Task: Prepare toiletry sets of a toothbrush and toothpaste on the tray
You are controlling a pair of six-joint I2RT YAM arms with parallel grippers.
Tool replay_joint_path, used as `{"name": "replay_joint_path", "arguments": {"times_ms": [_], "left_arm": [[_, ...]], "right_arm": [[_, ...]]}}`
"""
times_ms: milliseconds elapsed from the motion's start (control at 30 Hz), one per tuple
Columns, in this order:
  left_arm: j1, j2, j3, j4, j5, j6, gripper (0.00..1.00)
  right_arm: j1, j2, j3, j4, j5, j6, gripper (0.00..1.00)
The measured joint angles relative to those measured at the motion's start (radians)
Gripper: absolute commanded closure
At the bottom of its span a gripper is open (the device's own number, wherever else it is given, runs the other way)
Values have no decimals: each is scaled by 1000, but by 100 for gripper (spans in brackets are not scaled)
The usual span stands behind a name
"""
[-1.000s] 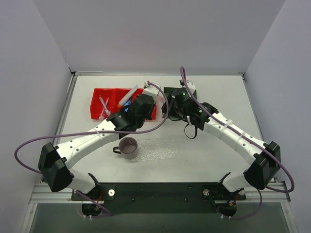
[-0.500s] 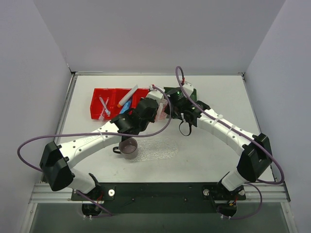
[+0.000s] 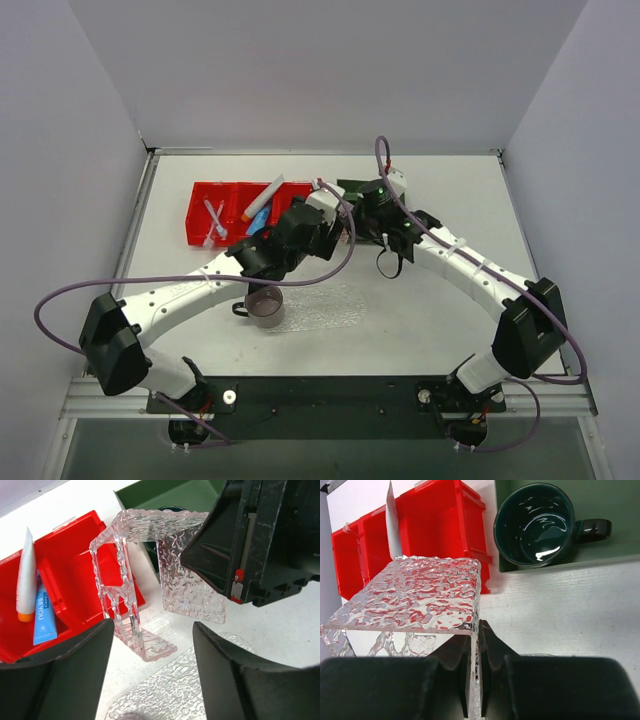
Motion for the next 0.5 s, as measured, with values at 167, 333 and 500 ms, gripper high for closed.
{"name": "replay_joint_path", "arguments": {"times_ms": [167,333,500], "left_arm": [[0,-17,-11,18,75,0,13],[1,-88,-27,41,195,-2,11],[35,-140,-27,63,368,-19,8]], "right_arm": [[-51,-27,-68,61,-77,-16,100],[-137,-45,-155,183,-258,-32,100],[-210,-74,-230,253,-440,-71,100]]}}
